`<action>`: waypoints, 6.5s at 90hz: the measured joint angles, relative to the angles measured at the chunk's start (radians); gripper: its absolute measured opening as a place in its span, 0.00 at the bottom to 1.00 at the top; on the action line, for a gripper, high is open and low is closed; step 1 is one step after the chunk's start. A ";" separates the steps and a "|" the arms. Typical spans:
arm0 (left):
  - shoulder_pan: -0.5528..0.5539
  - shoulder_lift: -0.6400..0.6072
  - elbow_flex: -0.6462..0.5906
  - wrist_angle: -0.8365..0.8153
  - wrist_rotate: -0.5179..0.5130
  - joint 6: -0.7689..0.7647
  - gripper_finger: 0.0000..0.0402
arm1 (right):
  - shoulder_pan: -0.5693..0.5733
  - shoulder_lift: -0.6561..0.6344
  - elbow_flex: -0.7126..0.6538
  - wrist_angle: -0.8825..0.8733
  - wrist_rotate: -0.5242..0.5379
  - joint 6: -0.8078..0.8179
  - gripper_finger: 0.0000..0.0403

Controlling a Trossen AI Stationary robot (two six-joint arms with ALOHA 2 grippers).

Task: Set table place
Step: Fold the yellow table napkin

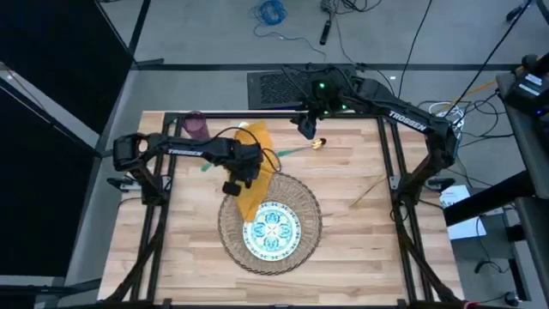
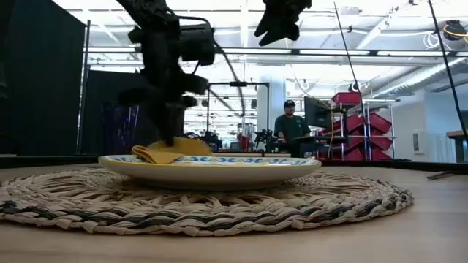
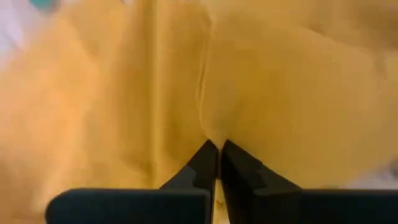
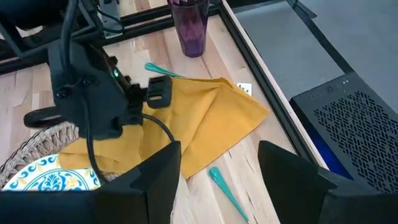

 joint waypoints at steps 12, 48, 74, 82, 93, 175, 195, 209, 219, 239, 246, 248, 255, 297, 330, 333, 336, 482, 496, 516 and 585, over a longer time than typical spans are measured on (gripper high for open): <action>-0.025 -0.005 -0.004 -0.102 0.035 -0.047 0.00 | 0.000 0.000 0.000 0.000 0.000 -0.002 0.50; -0.127 -0.139 -0.038 -0.256 0.097 -0.200 0.00 | -0.019 0.000 0.000 -0.048 0.000 -0.005 0.50; -0.204 -0.245 -0.169 -0.298 0.147 -0.280 0.00 | -0.019 0.000 0.000 -0.069 -0.001 -0.001 0.50; -0.209 -0.253 -0.201 -0.300 0.156 -0.276 0.00 | -0.018 0.000 0.000 -0.069 -0.001 0.006 0.50; -0.226 -0.265 -0.245 -0.286 0.294 -0.256 0.00 | -0.012 0.000 0.000 -0.077 -0.002 0.023 0.50; -0.629 -0.283 -0.154 -0.158 0.452 -0.620 0.00 | -0.010 0.000 0.000 -0.073 -0.002 0.067 0.50; -0.641 -0.283 -0.157 -0.229 0.436 -0.624 0.08 | -0.010 0.000 0.000 -0.074 -0.002 0.081 0.50; -0.640 -0.283 -0.157 -0.336 0.435 -0.629 0.21 | -0.010 0.000 0.000 -0.074 -0.002 0.081 0.50; -0.640 -0.283 -0.157 -0.357 0.435 -0.651 0.31 | -0.010 0.000 0.000 -0.075 -0.002 0.080 0.50; -0.624 -0.283 -0.148 -0.309 0.136 -0.625 0.37 | -0.010 0.007 0.000 -0.076 -0.003 0.055 0.50; -0.593 -0.283 -0.148 -0.243 0.008 -0.578 0.37 | -0.009 0.011 -0.018 -0.059 -0.007 0.054 0.50; -0.579 -0.283 -0.148 -0.221 -0.012 -0.563 0.37 | -0.009 0.012 -0.026 -0.051 -0.015 0.054 0.50; -0.518 -0.283 -0.152 -0.119 -0.028 -0.514 0.37 | -0.011 0.013 -0.059 -0.036 -0.025 0.054 0.50; -0.382 -0.282 -0.330 0.033 0.165 -0.579 0.37 | -0.013 0.013 -0.248 0.037 -0.029 0.038 0.50; -0.496 -0.282 -0.421 0.098 0.144 -0.736 0.37 | -0.027 0.013 -0.249 0.093 -0.029 0.021 0.48; -0.503 -0.282 -0.424 0.098 0.125 -0.751 0.37 | -0.027 0.013 -0.249 0.094 -0.029 0.021 0.48; -0.510 -0.282 -0.426 0.096 0.115 -0.757 0.37 | -0.027 0.013 -0.249 0.096 -0.029 0.021 0.48; -0.770 -0.605 -0.398 -0.119 -0.352 -1.256 0.37 | 0.072 0.086 -0.249 0.280 -0.110 0.146 0.48; -0.633 -0.605 -0.398 -0.042 -0.354 -1.120 0.37 | 0.128 0.213 -0.249 0.406 -0.113 0.211 0.46; -0.531 -0.641 -0.398 -0.040 -0.400 -1.052 0.37 | 0.140 0.388 -0.249 0.623 -0.220 0.343 0.43; -0.476 -0.846 -0.398 -0.007 -0.513 -0.955 0.37 | 0.163 0.584 -0.249 0.928 -0.176 0.511 0.44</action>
